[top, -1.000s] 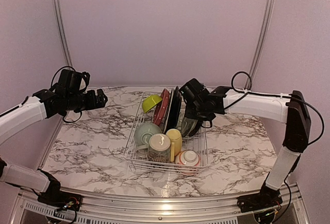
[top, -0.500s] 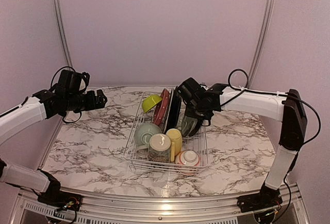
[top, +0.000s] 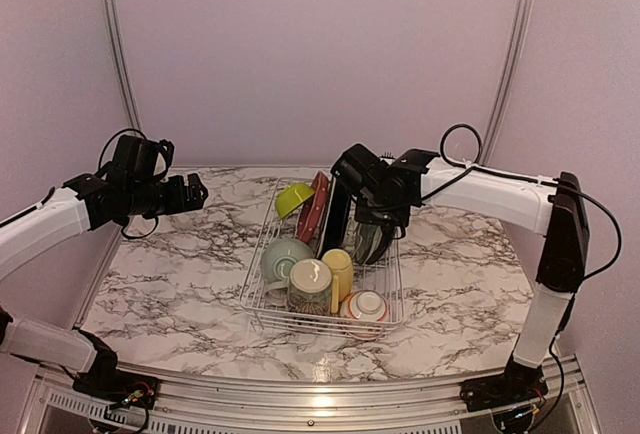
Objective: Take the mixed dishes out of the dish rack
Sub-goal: Grab the plate from the dish rack, then place the plate at the center of the board.
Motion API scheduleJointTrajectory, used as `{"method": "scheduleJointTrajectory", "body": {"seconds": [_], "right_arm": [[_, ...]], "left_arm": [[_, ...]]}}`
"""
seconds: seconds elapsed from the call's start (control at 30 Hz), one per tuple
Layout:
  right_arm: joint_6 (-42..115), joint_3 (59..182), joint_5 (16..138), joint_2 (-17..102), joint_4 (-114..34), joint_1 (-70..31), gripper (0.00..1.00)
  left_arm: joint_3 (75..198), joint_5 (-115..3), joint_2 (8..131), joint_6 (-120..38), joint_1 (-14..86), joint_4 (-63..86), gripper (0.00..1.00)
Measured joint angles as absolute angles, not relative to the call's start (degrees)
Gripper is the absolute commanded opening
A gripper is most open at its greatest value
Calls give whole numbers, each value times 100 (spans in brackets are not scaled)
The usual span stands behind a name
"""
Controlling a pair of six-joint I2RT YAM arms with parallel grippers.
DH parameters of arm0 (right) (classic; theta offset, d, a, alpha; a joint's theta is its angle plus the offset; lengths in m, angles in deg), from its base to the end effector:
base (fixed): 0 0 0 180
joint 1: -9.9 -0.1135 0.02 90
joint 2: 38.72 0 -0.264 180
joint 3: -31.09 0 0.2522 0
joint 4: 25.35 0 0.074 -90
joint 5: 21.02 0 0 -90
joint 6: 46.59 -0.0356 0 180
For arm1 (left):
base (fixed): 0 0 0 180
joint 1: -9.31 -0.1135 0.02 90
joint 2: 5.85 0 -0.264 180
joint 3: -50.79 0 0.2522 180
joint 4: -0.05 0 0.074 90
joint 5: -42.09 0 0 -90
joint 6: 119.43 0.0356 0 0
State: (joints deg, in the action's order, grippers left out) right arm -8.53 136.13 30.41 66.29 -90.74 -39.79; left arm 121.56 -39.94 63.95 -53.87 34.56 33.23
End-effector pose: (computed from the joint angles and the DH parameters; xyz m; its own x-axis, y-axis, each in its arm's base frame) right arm 0.2647 0.2777 0.2761 -0.6995 0.1270 -0.7032 0.1991 0.9798 -0.0211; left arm 0.2494 -0.1122 0.3073 -0.5698 -0.1843 -0.8009 0.0885 0.9551 -0.2828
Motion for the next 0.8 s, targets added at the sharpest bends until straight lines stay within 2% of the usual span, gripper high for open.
{"method": "scheduleJointTrajectory", "body": {"seconds": [0.33, 0.8], "right_arm": [[-700, 13758, 2943, 6374, -9260, -3986, 0], [135, 13170, 3044, 4874, -8596, -3826, 0]], "left_arm": [[12156, -3994, 6395, -5387, 3456, 3314, 99], [12156, -4005, 6398, -5392, 3456, 3288, 99]]}}
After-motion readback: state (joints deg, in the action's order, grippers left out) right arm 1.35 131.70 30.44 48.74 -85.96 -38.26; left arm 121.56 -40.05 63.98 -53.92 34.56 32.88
